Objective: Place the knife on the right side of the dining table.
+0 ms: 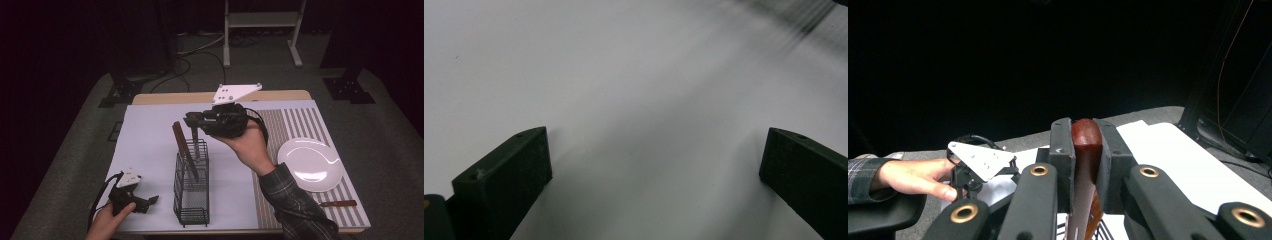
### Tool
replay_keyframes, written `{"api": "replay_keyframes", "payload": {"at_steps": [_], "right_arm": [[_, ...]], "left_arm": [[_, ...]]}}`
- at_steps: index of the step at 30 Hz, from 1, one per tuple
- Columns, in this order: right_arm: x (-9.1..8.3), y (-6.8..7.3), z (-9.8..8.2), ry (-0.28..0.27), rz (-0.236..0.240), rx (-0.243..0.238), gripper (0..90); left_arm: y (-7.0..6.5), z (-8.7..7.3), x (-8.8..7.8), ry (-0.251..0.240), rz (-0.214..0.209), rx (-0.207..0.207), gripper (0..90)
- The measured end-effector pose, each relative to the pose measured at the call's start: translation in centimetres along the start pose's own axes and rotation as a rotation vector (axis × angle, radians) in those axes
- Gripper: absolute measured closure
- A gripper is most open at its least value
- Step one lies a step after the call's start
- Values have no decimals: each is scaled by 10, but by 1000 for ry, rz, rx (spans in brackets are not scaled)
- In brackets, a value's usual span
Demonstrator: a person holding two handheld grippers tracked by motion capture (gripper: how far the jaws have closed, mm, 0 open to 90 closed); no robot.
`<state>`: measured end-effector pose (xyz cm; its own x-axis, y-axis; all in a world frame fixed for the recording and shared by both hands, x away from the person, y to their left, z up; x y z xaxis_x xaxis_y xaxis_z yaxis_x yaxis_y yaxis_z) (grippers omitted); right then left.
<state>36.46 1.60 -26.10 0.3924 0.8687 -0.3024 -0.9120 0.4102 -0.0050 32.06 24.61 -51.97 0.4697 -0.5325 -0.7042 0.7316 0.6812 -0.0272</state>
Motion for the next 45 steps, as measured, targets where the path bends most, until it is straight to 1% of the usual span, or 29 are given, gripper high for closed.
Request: {"api": "replay_keyframes", "payload": {"at_steps": [12, 20, 26, 28, 32, 38, 43, 44, 45], "right_arm": [[-13, -6, 14, -31, -31, -5, 795], [-29, -14, 26, -70, -63, -10, 796], [-42, -22, 31, -93, -93, -8, 796], [-46, -27, 30, -98, -110, -10, 796], [-54, -39, 25, -95, -151, 0, 796], [-63, -62, 12, -89, -215, 31, 796], [-71, -80, 2, -80, -280, 36, 796], [-71, -80, 2, -80, -280, 36, 796], [-72, -84, 0, -78, -293, 37, 796]], "left_arm": [[0, 0, 0, 0, 1, 2, 0], [0, 0, 0, -2, 1, -1, 0], [0, 0, 0, -2, 2, 1, 0], [0, 0, 0, -2, 1, 0, 0], [0, 0, 0, 0, 0, 0, 0], [0, 0, 0, -1, 0, -1, 0], [0, 0, 0, -1, 0, -1, 0], [0, 0, 0, -1, 0, -1, 0], [0, 0, 0, -1, 0, -1, 0]]}}
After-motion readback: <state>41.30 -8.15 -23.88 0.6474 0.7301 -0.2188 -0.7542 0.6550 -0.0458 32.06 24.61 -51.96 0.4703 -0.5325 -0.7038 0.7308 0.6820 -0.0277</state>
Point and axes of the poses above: each handheld gripper's, and its own axes: x roughly forward along the jaws, z roughly out of its top, y roughly to its left, the point moved 8 cm from there along x, roughly forward along the jaws, and after that the axes turned 4 degrees about -z, right-handed, at the moved point
